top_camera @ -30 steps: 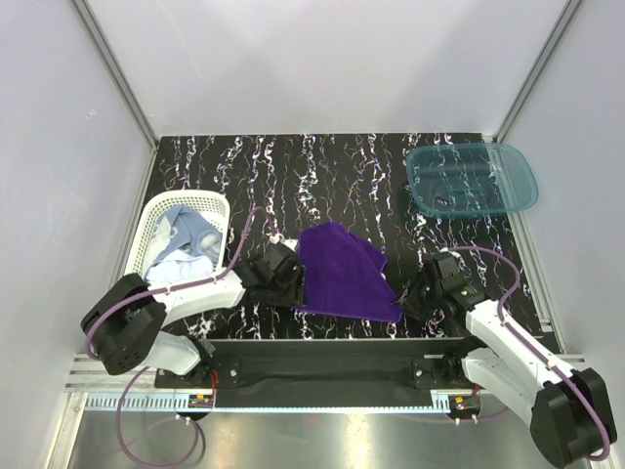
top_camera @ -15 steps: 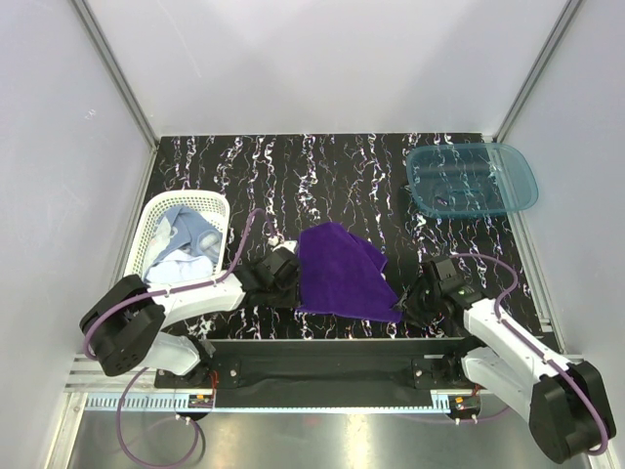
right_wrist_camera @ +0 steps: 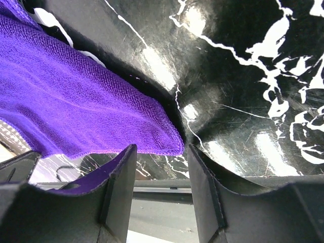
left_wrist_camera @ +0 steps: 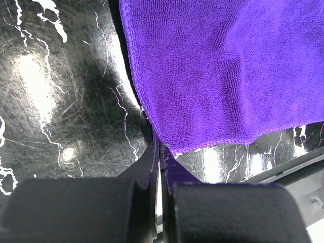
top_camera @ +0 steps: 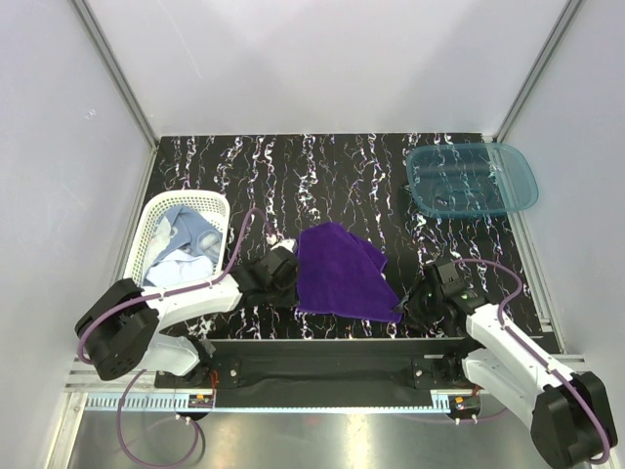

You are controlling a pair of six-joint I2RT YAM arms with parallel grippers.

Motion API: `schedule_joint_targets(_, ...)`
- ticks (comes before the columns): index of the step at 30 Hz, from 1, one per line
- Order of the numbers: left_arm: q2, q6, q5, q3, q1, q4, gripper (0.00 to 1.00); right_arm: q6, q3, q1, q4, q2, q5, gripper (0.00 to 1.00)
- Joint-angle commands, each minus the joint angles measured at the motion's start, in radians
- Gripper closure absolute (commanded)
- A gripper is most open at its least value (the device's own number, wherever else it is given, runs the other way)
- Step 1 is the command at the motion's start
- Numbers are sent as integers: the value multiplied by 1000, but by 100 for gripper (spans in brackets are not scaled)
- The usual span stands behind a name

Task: Fold and stack the towels
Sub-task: Flatten out the crumpled towel

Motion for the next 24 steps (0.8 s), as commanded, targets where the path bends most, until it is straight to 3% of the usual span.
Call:
schedule_joint_targets(1,-19,-3,3,4,-4,40,100,30,-16,2,8,-24,12,48)
schedule_joint_targets(12,-19,-33,22,5,-4,55,100,22,21,20,-21,53,48,51)
schedule_joint_targets(24,-34,-49,42,0,-4,92,100,82,-6,32,-27,-19,78,84)
